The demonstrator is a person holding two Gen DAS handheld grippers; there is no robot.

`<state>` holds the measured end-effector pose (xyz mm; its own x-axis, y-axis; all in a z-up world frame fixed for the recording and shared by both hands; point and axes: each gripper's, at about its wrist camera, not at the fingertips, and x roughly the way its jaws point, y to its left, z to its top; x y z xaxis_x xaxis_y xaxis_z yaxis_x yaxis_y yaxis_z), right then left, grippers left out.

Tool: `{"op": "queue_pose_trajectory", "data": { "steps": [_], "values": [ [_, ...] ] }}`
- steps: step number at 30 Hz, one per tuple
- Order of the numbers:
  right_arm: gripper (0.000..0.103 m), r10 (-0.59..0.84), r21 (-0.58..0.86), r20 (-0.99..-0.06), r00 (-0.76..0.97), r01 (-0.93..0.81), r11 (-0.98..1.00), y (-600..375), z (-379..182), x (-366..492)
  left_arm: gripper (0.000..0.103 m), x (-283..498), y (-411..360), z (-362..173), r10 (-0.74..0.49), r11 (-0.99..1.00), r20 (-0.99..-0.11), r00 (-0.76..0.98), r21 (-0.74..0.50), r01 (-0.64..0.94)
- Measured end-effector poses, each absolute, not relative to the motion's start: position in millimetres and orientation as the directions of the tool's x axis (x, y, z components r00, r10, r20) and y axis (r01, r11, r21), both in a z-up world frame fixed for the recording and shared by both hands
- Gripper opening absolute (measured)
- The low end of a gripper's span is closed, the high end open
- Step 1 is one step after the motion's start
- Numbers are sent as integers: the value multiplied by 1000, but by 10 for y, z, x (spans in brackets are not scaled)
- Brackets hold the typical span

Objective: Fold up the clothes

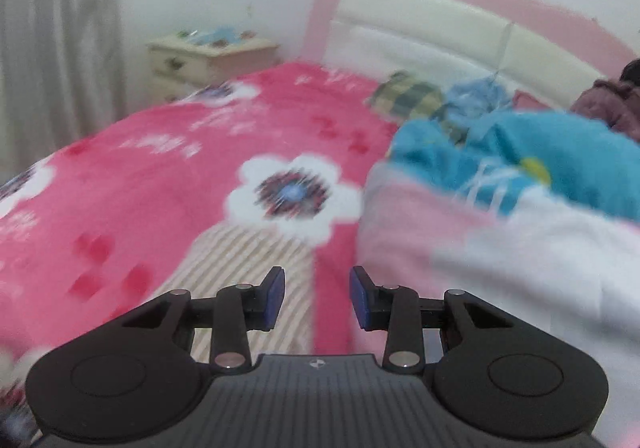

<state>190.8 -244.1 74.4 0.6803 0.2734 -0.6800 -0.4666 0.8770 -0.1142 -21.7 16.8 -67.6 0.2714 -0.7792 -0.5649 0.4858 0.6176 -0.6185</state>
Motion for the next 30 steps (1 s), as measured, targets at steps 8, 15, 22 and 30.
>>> {"op": "queue_pose_trajectory", "data": {
  "steps": [8, 15, 22, 30],
  "values": [
    [21, 159, -87, -833, 531, -409, 908, -2548, -544, 1751, 62, -135, 103, -634, -768, 626, -582, 266, -595, 505],
    [24, 221, -129, -812, 540, -536, 834, -2566, 366, 803, 62, -271, 238, -378, -764, 626, -580, 284, -558, 544],
    [23, 260, -41, -907, 332, -684, 729, -2510, -58, -376, 64, -682, -5, -544, -738, 583, -646, 193, -468, 664],
    [24, 286, -143, -862, 420, -741, 656, -2473, 142, -969, 63, -961, -6, -324, -709, 584, -641, 293, -301, 754]
  ]
}}
